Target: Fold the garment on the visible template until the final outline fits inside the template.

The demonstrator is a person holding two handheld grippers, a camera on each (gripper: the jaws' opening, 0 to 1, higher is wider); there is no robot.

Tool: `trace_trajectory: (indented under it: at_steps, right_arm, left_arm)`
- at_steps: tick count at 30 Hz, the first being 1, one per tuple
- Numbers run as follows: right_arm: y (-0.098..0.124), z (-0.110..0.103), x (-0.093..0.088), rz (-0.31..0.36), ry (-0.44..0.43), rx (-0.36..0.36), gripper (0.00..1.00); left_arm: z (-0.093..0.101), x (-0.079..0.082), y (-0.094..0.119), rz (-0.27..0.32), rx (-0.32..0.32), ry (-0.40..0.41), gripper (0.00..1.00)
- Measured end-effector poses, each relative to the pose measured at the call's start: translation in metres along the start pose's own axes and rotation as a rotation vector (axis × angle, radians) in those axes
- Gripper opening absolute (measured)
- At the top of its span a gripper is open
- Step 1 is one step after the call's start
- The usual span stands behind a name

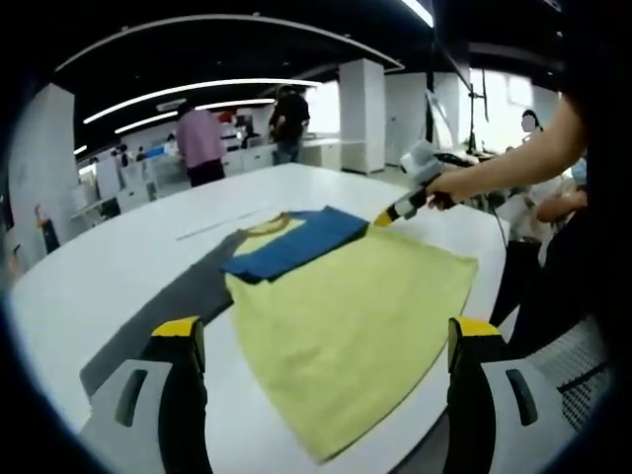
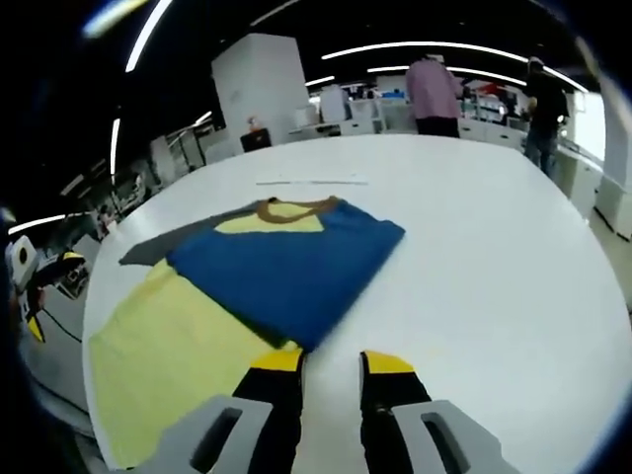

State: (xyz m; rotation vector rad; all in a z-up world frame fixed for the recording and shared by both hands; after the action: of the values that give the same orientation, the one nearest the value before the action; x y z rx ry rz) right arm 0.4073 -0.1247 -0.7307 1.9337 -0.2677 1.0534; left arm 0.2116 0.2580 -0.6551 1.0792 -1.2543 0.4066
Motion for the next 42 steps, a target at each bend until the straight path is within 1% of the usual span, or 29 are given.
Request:
trace_trajectory:
  at_steps: [7, 13, 20, 26, 30, 33, 37, 40, 42]
  right_arm:
    - [-0.006, -0.003, 0.001, 0.0, 0.006, 0.005, 0.13]
    - [-0.012, -0.011, 0.002, -0.002, 0.024, 0.013, 0.01]
    - [-0.014, -0.012, 0.003, -0.004, 0.037, -0.008, 0.0]
    - [-0.007, -0.007, 0.003, -0.014, 0.04, -0.046, 0.0]
    - [-0.003, -0.004, 0.005, -0.02, 0.059, -0.067, 0.0]
    - [-0.002, -0.002, 0.006, -0.019, 0.052, -0.08, 0.0]
    - [0.0, -0.003, 0.008, -0.038, 0.104, -0.106, 0.0]
    - [0.002, -0.004, 0.01, -0.066, 0.17, -0.143, 0.0]
    - [0.002, -0.002, 0.011, -0.068, 0.176, -0.152, 0.0]
  left_arm:
    - [0.0, -0.002, 0.0, -0.013, 0.007, 0.0, 0.99]
    - [0.0, -0.002, 0.0, -0.01, 0.008, 0.004, 0.99]
    - [-0.002, -0.004, -0.001, -0.006, 0.008, 0.007, 0.99]
    - [-0.003, -0.005, -0.001, -0.011, 0.01, 0.005, 0.99]
    - [-0.006, -0.007, -0.001, -0.014, 0.013, 0.01, 0.99]
    - [-0.007, -0.008, -0.001, -0.016, 0.014, 0.012, 0.99]
    - [-0.014, -0.015, 0.001, -0.015, 0.016, 0.016, 0.99]
    - [-0.016, -0.017, 0.001, -0.018, 0.021, 0.019, 0.99]
    - [-0.016, -0.017, 0.001, -0.02, 0.023, 0.02, 0.99]
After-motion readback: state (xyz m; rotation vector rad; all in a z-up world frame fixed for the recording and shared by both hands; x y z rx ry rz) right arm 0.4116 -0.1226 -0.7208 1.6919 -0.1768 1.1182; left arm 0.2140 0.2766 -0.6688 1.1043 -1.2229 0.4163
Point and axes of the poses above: the point that each gripper's makers call its tool centre point, and the gripper's own axes: y roughly backward along the fingers, z roughly to its right, x roughly out of its top, the point moved 10 cm from there along y, roughly backward along the fingers, and after that the axes turned 5 degrees about x, right-handed, at the moved point
